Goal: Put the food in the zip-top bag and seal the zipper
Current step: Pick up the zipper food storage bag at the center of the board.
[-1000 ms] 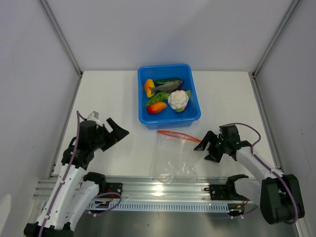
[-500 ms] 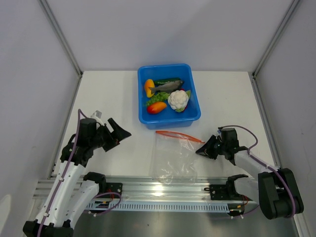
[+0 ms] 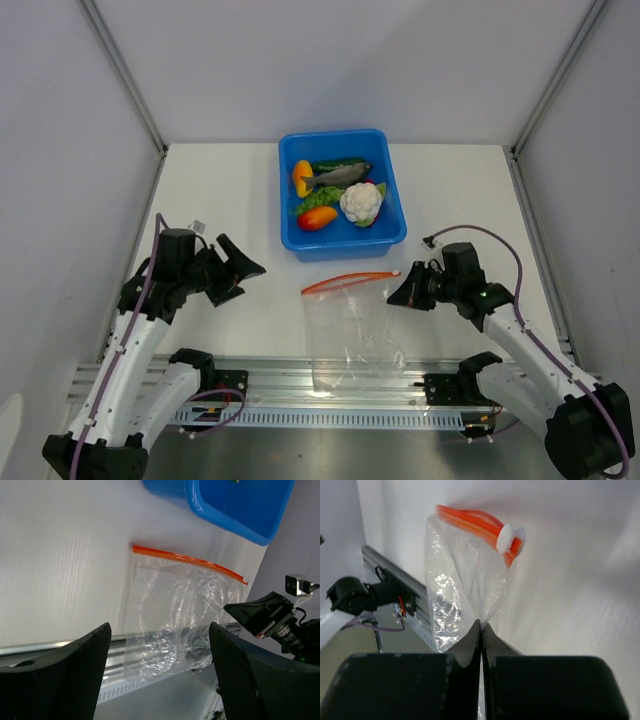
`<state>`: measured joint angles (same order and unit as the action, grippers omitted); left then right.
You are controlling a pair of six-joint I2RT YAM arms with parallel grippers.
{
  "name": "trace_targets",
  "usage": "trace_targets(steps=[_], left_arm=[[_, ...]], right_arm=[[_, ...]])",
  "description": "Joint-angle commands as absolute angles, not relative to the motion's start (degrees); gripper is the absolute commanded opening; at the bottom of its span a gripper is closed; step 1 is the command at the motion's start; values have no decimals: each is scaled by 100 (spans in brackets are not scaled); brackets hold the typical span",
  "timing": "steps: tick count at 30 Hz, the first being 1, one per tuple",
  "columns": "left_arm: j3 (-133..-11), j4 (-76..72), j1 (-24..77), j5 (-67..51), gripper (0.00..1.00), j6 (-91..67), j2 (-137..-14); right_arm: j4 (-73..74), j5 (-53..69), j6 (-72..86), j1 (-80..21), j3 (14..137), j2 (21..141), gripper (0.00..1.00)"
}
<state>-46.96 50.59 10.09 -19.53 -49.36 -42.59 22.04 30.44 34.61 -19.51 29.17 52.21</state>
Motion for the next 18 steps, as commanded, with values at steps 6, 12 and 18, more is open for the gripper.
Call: trace_targets(steps=[6, 12, 18], left_arm=[[-5642, 5932, 958, -3119, 79, -6064, -4966], [-5565, 6135, 958, -3646, 79, -6793, -4931], [-5002, 6082, 975, -3964, 79, -7373, -4694]], right_arm=[[2742, 2710, 2716, -3795, 4304, 5325, 0], [2497, 1407, 2277, -4929, 4904, 5739, 0], [2189, 1310, 1899, -5176, 5299, 5810, 0]])
